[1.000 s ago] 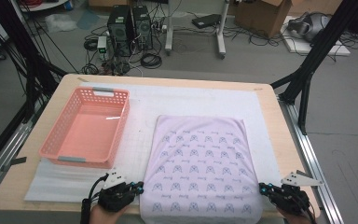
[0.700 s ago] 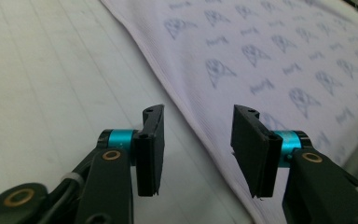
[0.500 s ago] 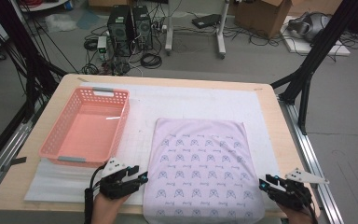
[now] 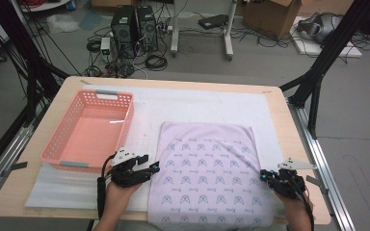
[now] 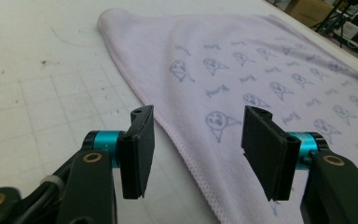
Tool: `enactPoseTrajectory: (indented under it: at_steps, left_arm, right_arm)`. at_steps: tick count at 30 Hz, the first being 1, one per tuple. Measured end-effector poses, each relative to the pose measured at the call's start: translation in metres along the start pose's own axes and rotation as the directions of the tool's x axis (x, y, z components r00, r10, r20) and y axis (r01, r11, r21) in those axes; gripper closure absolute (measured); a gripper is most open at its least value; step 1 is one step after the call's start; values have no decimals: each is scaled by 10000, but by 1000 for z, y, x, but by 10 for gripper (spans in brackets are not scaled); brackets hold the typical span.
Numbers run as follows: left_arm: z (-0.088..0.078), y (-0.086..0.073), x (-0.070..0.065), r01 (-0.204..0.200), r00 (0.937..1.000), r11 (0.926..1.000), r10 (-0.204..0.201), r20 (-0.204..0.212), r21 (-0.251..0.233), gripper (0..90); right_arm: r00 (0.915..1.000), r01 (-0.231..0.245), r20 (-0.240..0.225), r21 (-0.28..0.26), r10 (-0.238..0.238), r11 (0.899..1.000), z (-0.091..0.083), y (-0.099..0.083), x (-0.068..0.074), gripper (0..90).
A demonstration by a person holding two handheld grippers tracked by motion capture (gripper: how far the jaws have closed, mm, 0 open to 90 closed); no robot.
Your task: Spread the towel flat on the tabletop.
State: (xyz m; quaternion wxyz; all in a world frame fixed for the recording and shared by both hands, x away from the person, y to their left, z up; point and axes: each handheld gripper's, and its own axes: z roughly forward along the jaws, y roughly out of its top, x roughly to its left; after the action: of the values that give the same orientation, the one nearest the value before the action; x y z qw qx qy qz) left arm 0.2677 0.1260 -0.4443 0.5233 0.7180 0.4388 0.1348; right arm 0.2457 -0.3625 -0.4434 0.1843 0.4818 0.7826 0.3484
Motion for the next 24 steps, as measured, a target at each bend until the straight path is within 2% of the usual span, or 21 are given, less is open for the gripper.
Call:
enactPoseTrajectory:
  at_steps: [3, 5, 6, 8, 10, 12, 15, 18, 20, 24]
  left_arm:
    - [1, 1, 1, -96, 9999, 9999, 96, -45, -75, 410]
    - [2, 0, 3, -82, 9999, 9999, 82, -73, -91, 402]
    - [2, 0, 4, -56, 9999, 9999, 55, -92, -87, 402]
    - [1, 0, 4, -75, 9999, 9998, 73, -99, -166, 402]
    - [0, 1, 5, -102, 9999, 9995, 100, -50, -295, 402]
    - [-2, 1, 5, -139, 9999, 9990, 139, -15, -432, 397]
    - [-3, 2, 6, -198, 9997, 9980, 207, 139, -593, 377]
    - [-3, 3, 5, -324, 9990, 9969, 345, 297, -714, 355]
    - [-2, 3, 5, -480, 9982, 9967, 501, 318, -654, 342]
    - [-1, 2, 7, -463, 9980, 9974, 486, 407, -560, 342]
  right_arm:
    - [9995, 217, 214, 107, -219, 9997, -5, -3, 0, 841]
    - [9990, 232, 381, 121, -236, 9997, -7, -4, -1, 706]
    - [9994, 206, 284, 22, -206, 9998, -7, -5, -2, 636]
    - [9996, 160, 220, -318, -153, 9994, -11, -6, -4, 613]
    - [9998, -64, 206, -727, 79, 9973, -15, -6, -7, 581]
    - [9994, -360, -39, -1118, 358, 9931, -18, -5, -9, 583]
    - [9993, -385, -55, -1150, 381, 9926, -17, -4, -9, 573]
    - [9992, -380, 89, -1089, 392, 9933, -13, -3, -10, 472]
    - [9996, -258, 104, -1078, 270, 9938, -12, -2, -9, 438]
    - [9999, -147, 4, -1162, 149, 9931, -9, -1, -8, 382]
